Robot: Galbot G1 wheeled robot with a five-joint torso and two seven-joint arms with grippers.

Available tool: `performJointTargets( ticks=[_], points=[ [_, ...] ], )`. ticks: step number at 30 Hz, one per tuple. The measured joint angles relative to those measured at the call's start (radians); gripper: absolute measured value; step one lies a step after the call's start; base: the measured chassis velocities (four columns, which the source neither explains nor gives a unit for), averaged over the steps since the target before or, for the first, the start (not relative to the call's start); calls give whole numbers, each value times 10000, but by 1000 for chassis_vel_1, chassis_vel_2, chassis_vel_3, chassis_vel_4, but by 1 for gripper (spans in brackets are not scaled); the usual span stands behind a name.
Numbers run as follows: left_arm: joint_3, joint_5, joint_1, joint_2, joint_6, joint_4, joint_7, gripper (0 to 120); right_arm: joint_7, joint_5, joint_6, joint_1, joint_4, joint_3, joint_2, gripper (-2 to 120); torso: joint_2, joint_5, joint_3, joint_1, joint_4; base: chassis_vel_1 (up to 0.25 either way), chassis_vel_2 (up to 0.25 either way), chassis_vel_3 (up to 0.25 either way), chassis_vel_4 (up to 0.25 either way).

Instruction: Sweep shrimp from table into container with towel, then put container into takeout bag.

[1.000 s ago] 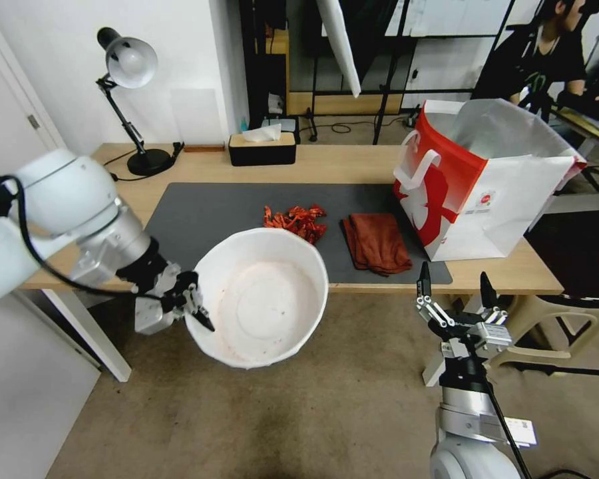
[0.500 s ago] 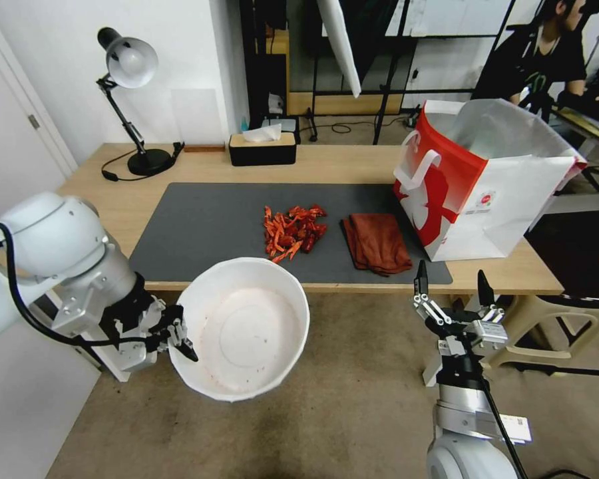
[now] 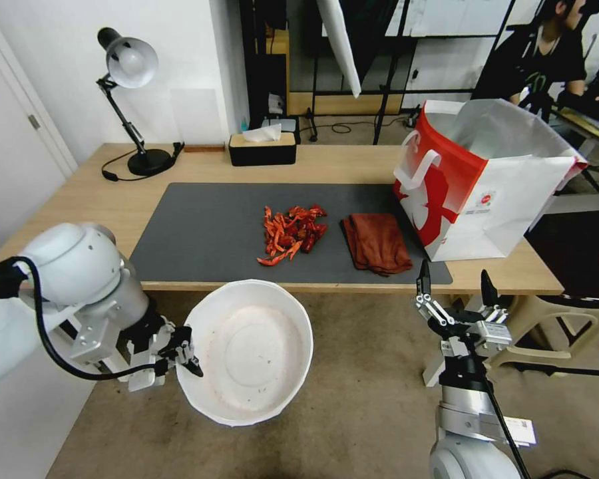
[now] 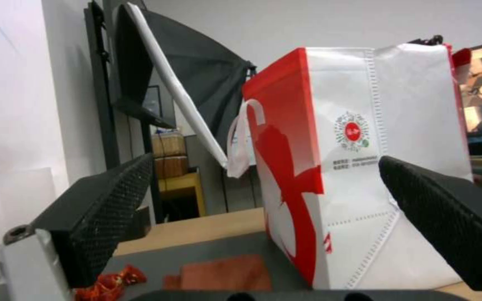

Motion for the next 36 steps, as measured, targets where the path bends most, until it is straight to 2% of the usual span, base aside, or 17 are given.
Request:
performJointTargets(
  ticks=[3, 8, 13, 16, 18, 20, 26, 29, 36],
  points=[
    [-285, 431, 436, -570, -277, 249, 0, 0, 3, -21, 13, -23, 14, 31, 39, 100, 0, 0, 0, -1, 0, 0, 0, 0, 0],
    [-485, 897, 925, -965, -477, 479, 0, 0, 12, -20, 13, 4, -14, 64, -4, 100, 0, 0, 1, -1, 3, 0, 0, 0, 0],
    [-483, 1169, 1067, -1242, -599, 682, 0, 0, 17, -5, 14, 71, -72, 64, -17, 100, 0, 0, 0, 0, 3, 0, 0, 0, 0],
    [-385, 1607, 1215, -1644, -813, 917, 0, 0, 19, 8, 18, 109, -116, 49, -19, 100, 0, 0, 0, -1, 2, 0, 0, 0, 0],
    [-357, 1671, 1240, -1728, -843, 980, 0, 0, 19, 9, 18, 114, -119, 46, -19, 100, 0, 0, 0, 0, 2, 0, 0, 0, 0],
    [-288, 1977, 1297, -2093, -1026, 1232, 0, 0, 22, 24, 20, 114, -121, 43, -35, 100, 0, -1, 0, 0, 2, 0, 0, 0, 0],
    [-222, 2208, 1309, -2396, -1190, 1495, 0, 0, 26, 48, 21, 74, -71, 48, -74, 100, 0, 1, 0, 0, 2, 0, 0, 0, 0],
    [47, 2497, 1163, -2720, -1224, 1820, 0, 0, 34, 107, 21, 5, 15, 87, -141, 100, 0, 1, 0, 0, 0, 0, 0, 0, 0],
    [441, 2780, 926, -2982, -1224, 2282, 0, 0, 41, 206, 28, 21, 17, 136, -227, 100, 0, 1, -1, -1, 3, 0, 0, 0, 0]
  ],
)
